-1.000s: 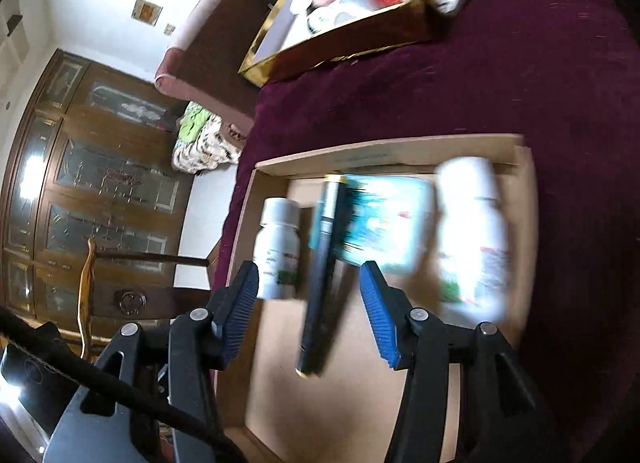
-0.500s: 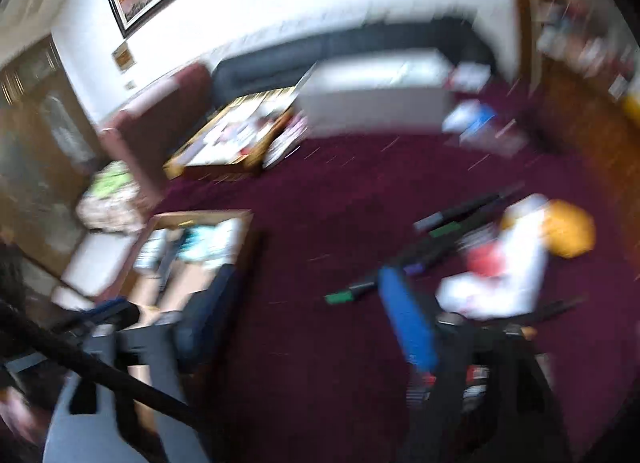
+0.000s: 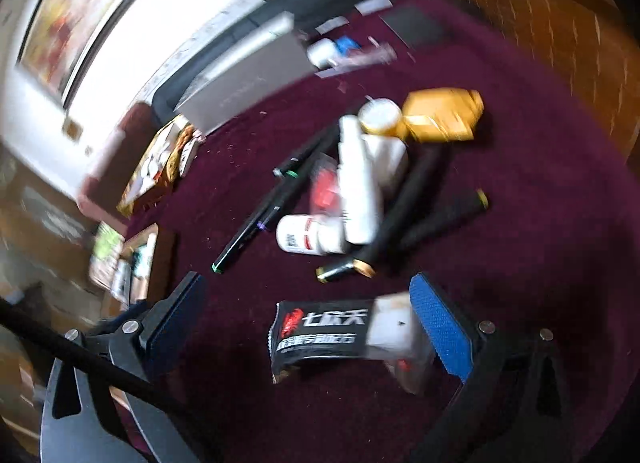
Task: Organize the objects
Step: 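Return both grippers to the clutter and grasp a black marker with the left gripper, then hold the marker in the left gripper while the right gripper grasps a white red-labelled bottle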
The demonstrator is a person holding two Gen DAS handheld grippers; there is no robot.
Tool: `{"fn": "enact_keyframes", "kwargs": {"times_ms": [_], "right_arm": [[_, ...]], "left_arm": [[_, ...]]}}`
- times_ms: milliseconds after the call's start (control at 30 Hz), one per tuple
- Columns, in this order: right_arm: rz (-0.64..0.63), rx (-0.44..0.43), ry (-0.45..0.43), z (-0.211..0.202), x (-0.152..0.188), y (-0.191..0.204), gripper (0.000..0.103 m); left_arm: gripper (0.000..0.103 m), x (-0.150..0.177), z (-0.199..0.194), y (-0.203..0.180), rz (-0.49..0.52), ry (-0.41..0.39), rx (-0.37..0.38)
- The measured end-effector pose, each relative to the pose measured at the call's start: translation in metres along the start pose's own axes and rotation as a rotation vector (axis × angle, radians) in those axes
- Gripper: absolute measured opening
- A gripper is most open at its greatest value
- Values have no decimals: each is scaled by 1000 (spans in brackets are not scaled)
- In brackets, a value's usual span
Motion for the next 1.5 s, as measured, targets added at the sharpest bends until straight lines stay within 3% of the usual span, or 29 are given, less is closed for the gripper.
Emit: {"fn": "enact_keyframes", "kwargs": {"times_ms": [100, 133, 167, 233, 267, 367, 533, 600, 633, 667, 1033, 1133, 1233, 1300, 1367, 1400, 1500], "right_arm": [[52, -28, -113, -23, -20, -11, 101], [78, -63, -154, -31, -25, -13, 103], [142, -159, -160, -32, -27, -15, 103], [240, -260, -34, -13, -20, -21, 103], [235, -257, 6, -4, -17, -23, 103], [196, -151, -20, 3, -18, -36, 103], [183, -124, -39, 8, -24, -41, 103], [174, -120, -33, 13, -22, -35, 103], [177, -125, -27, 16, -22, -35, 103], [179, -129, -20, 18, -25, -38, 103], [127, -81, -8, 15, -13, -40, 103], [129, -89, -1, 17, -12, -32, 103], [103, -91, -3, 13, -10, -22, 103], [89, -86, -5, 9, -11, -20, 103], [75, -73, 1, 8, -12, -19, 103], [62, -68, 11, 7, -11, -18, 103], [23, -49, 31, 7, -6, -16, 103]], "left_arm": [[44, -18, 29, -9, 92, -20, -45], [44, -24, 41, -12, 115, -16, -51], [44, -30, 54, -14, 130, -3, -53], [44, -38, 77, -15, 148, 22, -66], [44, -40, 84, -15, 151, 32, -66], [44, -44, 107, -17, 188, 69, -74], [44, -48, 120, -21, 201, 71, -70], [35, -47, 120, -26, 191, 61, -72], [20, -47, 118, -29, 197, 63, -71], [11, -45, 116, -31, 206, 69, -78], [11, 20, 57, 5, -58, 136, 17], [13, 14, 64, 0, -9, 116, -53], [25, 4, 74, -12, 88, 81, -127], [25, 2, 75, -15, 112, 41, -167], [22, 3, 74, -14, 92, 50, -142], [12, 5, 72, -12, 62, 64, -103], [11, 8, 62, -6, -2, 63, -47]]}}
Point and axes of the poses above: each gripper's, at about its wrist camera, not at the fingertips, and z roughly the way its jaws point, y to its left, x to its underside, the point moved 10 cm from there along z, roughly the way its jaws point, and after that the axes turned 1 degree about -x, right-handed, at the moved point
